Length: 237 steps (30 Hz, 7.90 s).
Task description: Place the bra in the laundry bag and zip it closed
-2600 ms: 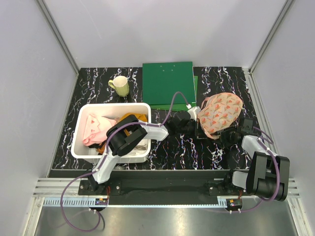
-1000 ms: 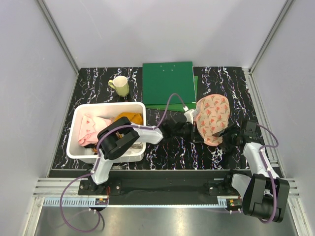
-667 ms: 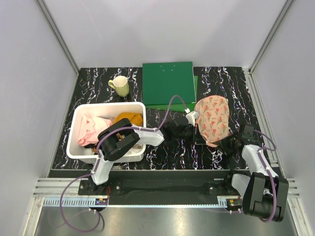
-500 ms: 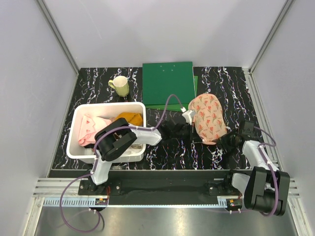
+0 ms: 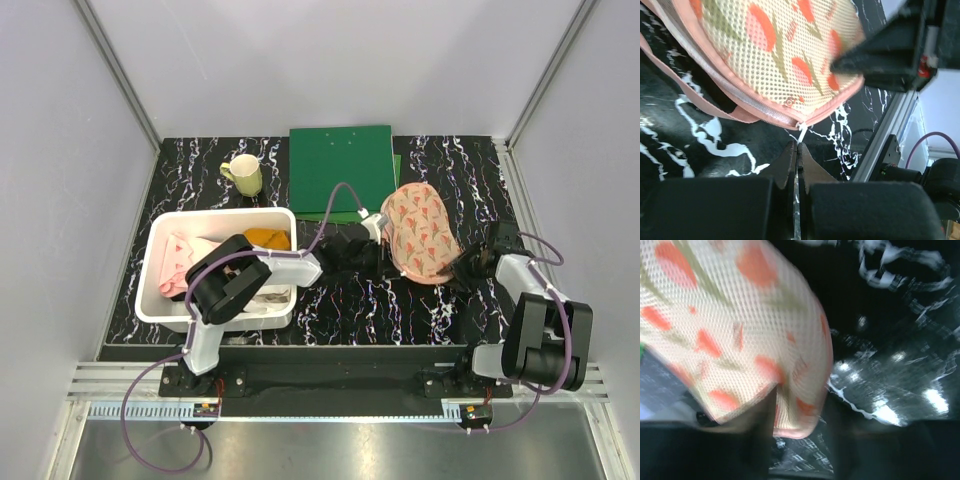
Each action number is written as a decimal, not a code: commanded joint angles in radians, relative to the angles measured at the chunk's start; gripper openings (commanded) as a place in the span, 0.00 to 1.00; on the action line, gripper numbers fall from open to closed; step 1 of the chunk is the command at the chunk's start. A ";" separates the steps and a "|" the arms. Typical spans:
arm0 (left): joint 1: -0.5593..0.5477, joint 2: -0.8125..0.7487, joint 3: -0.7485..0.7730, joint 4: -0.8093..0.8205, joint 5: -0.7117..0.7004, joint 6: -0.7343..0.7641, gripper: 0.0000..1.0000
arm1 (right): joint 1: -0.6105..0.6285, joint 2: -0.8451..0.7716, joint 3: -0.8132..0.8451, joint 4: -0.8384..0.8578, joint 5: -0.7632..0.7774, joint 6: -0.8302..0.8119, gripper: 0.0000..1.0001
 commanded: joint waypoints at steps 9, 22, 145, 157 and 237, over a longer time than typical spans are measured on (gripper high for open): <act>-0.038 0.044 0.182 -0.028 -0.007 0.019 0.00 | -0.017 -0.155 -0.034 -0.137 -0.030 0.085 1.00; -0.115 0.059 0.211 -0.016 -0.006 0.008 0.00 | -0.017 -0.269 -0.161 -0.022 -0.059 0.367 0.66; -0.141 0.200 0.339 -0.037 -0.075 -0.271 0.37 | -0.128 -0.132 -0.071 -0.016 -0.234 0.071 0.00; -0.135 0.171 0.307 -0.086 -0.148 -0.290 0.43 | -0.128 -0.125 -0.074 -0.010 -0.232 0.068 0.00; 0.072 -0.001 0.150 -0.326 -0.032 0.197 0.00 | -0.164 -0.033 0.026 -0.017 -0.090 -0.069 0.00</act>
